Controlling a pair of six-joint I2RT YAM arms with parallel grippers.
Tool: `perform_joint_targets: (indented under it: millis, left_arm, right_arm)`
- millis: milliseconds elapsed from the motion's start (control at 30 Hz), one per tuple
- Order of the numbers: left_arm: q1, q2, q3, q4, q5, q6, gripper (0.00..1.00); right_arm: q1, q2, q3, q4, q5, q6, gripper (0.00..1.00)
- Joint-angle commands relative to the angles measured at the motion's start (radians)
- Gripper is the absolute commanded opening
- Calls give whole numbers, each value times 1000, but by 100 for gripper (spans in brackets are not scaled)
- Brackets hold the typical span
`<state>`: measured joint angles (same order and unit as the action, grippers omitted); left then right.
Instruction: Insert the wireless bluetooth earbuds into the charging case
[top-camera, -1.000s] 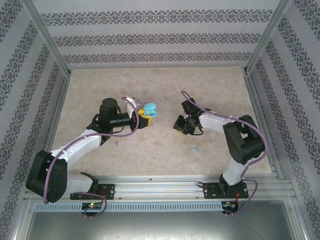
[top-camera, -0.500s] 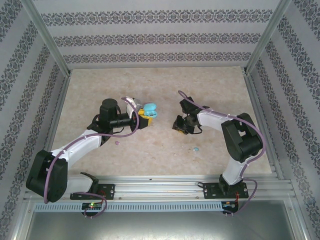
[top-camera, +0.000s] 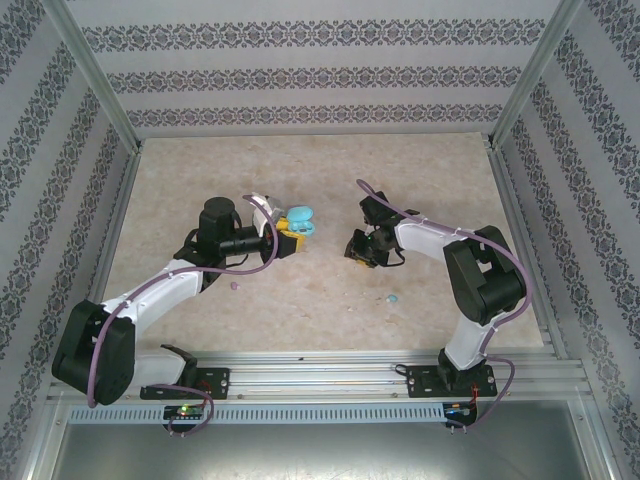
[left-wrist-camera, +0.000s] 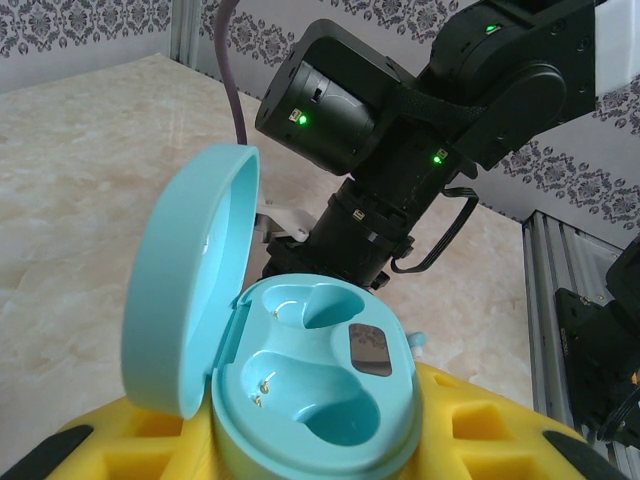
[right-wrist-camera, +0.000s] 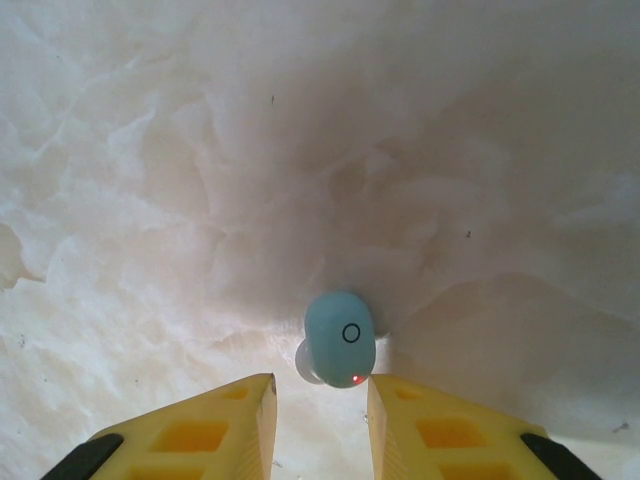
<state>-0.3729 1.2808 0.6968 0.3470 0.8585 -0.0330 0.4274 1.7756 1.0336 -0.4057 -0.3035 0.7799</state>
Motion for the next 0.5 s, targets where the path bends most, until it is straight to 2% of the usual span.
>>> perform_joint_targets:
  millis: [0, 467]
  left_arm:
    - [-3, -37, -11, 6, 5, 8, 16]
    - [-2, -54, -11, -9, 1, 7, 16]
  right_arm:
    - [-15, 9, 12, -20, -8, -11, 30]
    - [-30, 54, 24, 1, -11, -34, 29]
